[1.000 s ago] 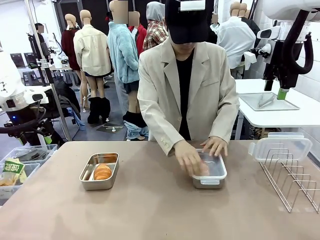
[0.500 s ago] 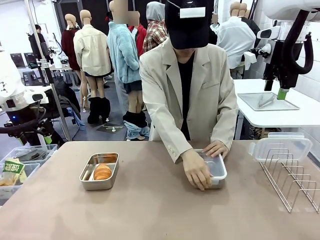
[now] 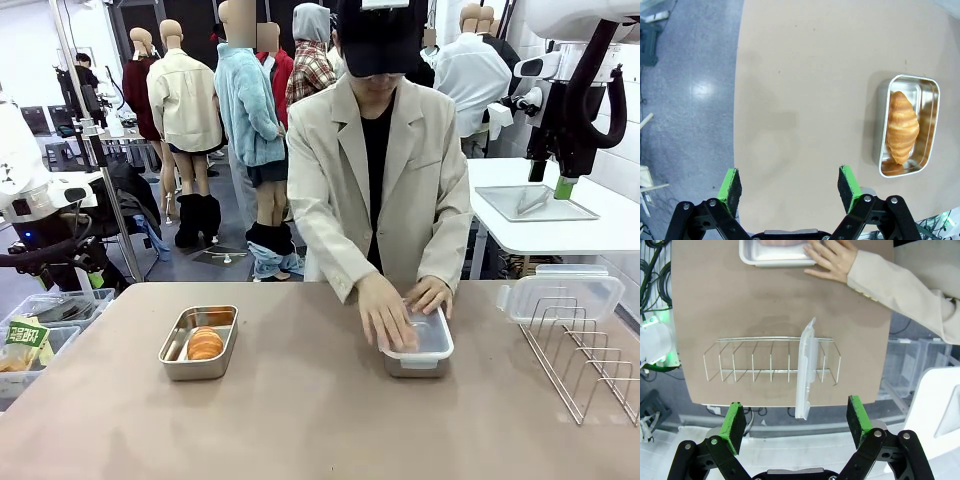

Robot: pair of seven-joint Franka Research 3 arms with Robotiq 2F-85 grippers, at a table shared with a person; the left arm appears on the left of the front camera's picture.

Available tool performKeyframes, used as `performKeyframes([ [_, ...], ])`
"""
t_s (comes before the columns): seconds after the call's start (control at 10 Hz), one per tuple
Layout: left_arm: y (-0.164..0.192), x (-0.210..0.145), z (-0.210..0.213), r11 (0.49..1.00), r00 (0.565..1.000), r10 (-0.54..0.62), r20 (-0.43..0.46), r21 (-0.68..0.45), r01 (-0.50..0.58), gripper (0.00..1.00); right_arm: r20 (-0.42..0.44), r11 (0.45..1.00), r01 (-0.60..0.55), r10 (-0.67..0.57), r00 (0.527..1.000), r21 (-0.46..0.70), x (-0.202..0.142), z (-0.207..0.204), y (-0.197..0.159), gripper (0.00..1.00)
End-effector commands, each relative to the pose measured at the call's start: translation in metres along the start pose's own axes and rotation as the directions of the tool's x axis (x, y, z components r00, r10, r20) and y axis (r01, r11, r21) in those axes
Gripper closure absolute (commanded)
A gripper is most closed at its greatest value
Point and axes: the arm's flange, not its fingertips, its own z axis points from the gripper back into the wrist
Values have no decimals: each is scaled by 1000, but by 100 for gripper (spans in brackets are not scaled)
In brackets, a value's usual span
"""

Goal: Place the bread in airtight containers.
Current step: Pick up one Airtight Container lid and hand it to the human.

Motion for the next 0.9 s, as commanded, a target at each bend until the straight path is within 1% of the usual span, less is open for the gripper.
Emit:
performKeyframes([
  [0.0, 0, 0, 2, 1000, 1000, 8, 3, 7, -8, 0, 1, 1000, -1, 1, 1000, -3, 0, -1, 1, 0],
  [0.8, 0, 0, 2, 1000, 1000, 8, 3, 7, -8, 0, 1, 1000, -1, 1, 1000, -3, 0, -1, 1, 0],
])
